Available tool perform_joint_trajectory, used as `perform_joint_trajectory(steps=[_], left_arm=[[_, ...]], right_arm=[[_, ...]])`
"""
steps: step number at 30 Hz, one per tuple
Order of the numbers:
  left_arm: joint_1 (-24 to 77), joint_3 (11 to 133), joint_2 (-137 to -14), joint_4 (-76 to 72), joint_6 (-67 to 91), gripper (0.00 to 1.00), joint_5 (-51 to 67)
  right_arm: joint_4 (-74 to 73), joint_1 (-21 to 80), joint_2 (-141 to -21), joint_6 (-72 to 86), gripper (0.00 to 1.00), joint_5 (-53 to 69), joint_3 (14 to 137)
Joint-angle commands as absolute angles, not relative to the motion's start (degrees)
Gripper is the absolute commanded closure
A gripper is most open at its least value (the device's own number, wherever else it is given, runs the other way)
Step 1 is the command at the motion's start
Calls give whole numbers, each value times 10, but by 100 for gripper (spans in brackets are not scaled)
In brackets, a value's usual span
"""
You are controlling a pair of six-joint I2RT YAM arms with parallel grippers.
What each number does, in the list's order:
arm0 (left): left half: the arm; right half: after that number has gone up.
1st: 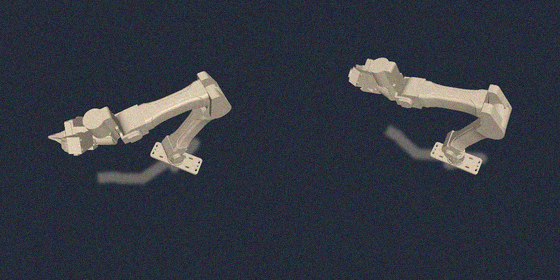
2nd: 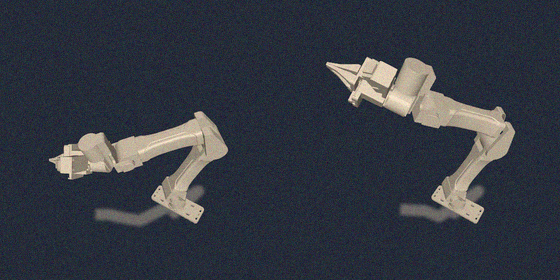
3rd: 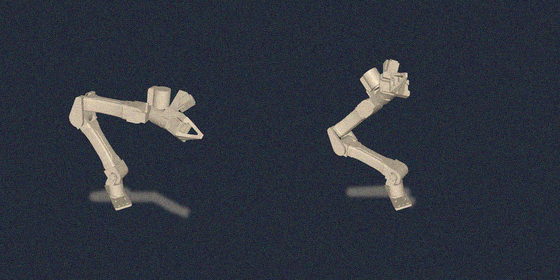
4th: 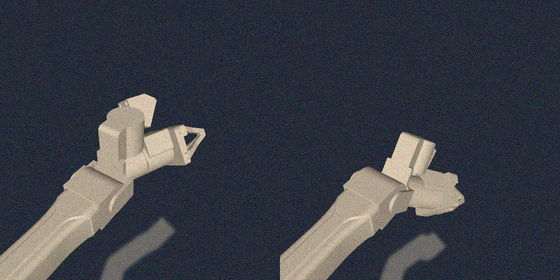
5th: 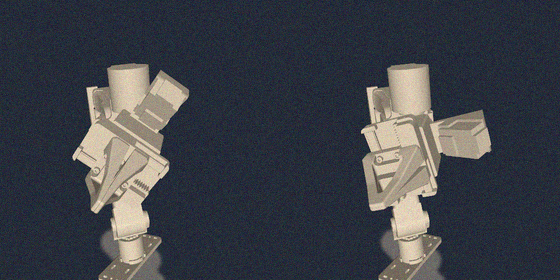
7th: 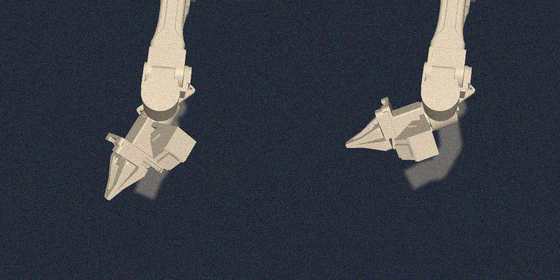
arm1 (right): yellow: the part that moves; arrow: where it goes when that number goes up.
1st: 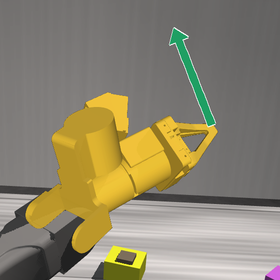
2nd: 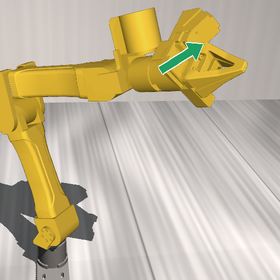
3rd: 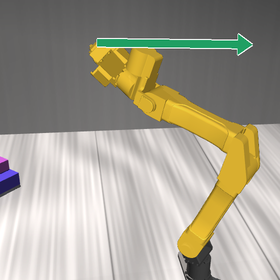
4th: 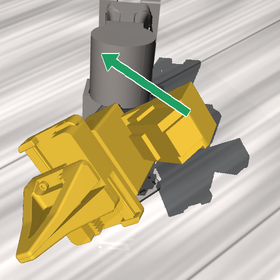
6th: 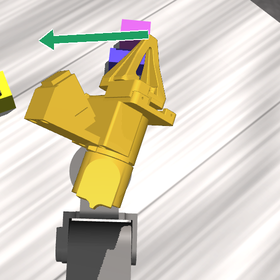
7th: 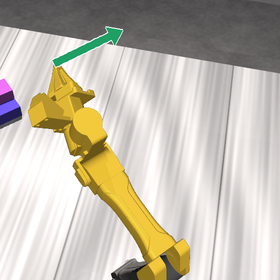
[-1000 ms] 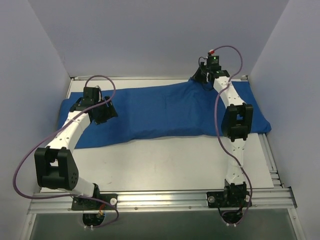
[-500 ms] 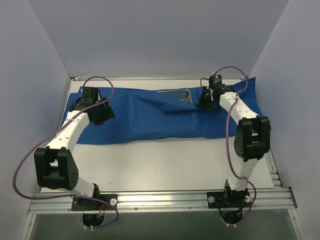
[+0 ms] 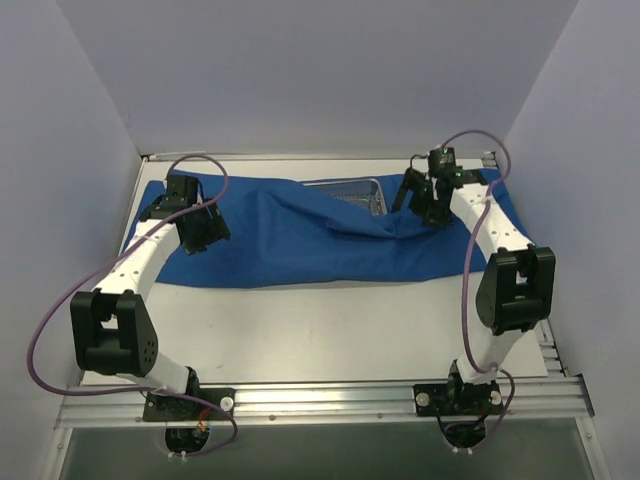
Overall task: Open and lay out the surgical kit
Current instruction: Open the surgical kit at the center of the board.
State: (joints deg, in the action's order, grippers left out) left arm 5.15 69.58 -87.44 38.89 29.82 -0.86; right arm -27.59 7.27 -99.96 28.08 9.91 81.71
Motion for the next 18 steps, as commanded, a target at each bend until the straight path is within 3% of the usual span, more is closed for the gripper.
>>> perform_joint_trajectory(steps=[1, 7, 13, 18], left_arm=[[48, 726, -875, 389, 301, 27, -15], [48, 728, -891, 370, 294, 27, -4], [48, 722, -899, 354, 286, 27, -6], [49, 711, -907, 336, 289, 27, 0]], right_arm=[[-301, 37, -1033, 286, 14, 30, 905], [-344, 13, -1156, 331, 0, -28, 1050], [-426, 33, -1275, 317, 0, -67, 1190], [-443, 52, -1325, 298, 0, -81, 1223]])
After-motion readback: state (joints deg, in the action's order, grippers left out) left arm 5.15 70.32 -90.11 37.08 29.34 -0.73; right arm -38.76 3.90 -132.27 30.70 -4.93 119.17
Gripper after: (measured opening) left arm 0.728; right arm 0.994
